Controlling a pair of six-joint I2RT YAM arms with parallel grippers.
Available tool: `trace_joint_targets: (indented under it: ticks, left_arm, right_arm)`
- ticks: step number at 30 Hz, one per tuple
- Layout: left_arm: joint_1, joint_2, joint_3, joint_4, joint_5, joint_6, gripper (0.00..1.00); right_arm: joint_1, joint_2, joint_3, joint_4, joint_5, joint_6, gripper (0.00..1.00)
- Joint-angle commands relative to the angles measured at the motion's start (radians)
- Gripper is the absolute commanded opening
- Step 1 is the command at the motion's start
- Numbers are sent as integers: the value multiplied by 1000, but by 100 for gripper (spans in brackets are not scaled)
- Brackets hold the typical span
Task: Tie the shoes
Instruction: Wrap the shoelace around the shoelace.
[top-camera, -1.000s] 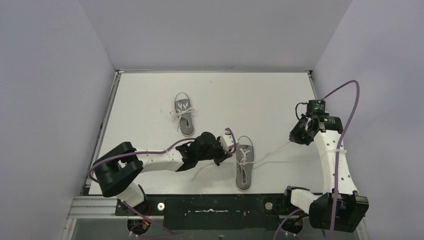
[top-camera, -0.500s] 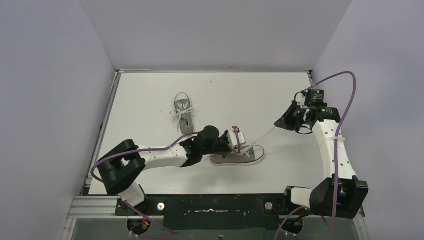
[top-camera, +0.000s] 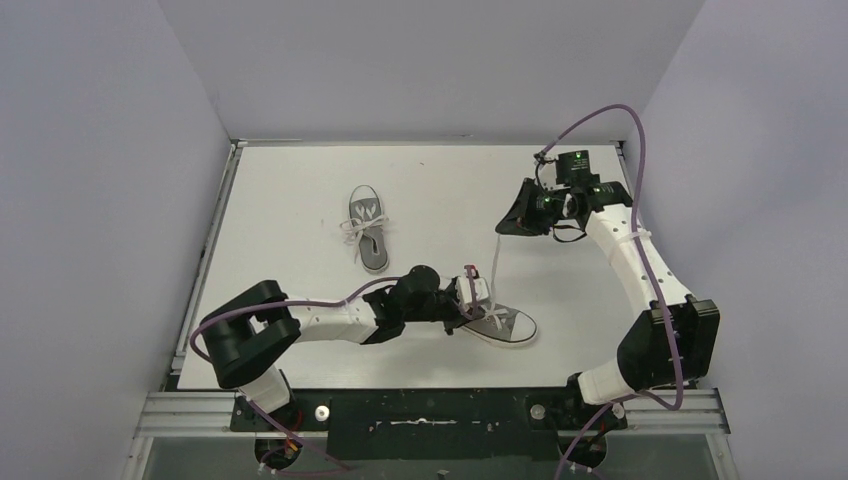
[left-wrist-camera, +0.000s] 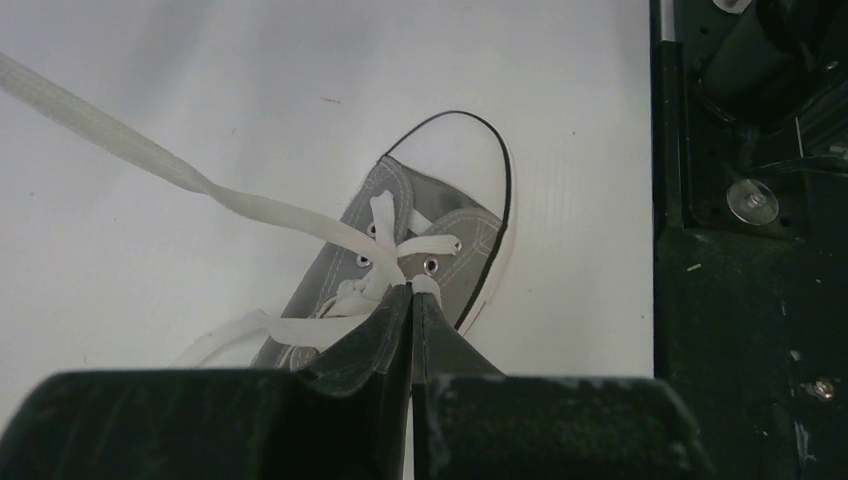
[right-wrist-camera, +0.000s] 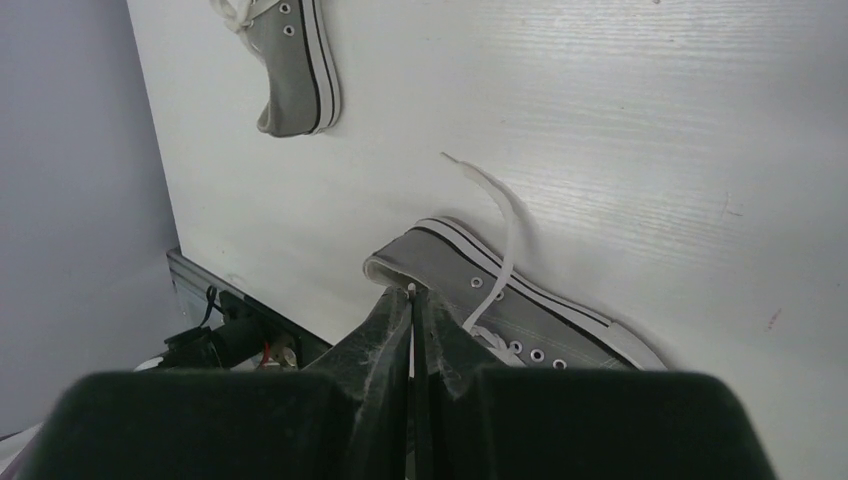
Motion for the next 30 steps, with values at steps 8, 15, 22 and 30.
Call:
trace_joint_targets:
  ticks: [8,15,22,30]
  left_arm:
    - [-32,-281,-36,-196,-108,-130,0]
    - [-24,-230,-49,-144,-140,-109,0]
    - [-12,-83,-5,9,-80,-103,0]
    - [0,-83,-41,147,-4,-103,0]
  right_arm:
    - [82,-9,96,-56,-71,-36,0]
    - [79,3,86,-38,-43,-8,0]
    - [63,-13,70,-71,-33,-21,0]
    - [87,67,101,-46,-185,-24,0]
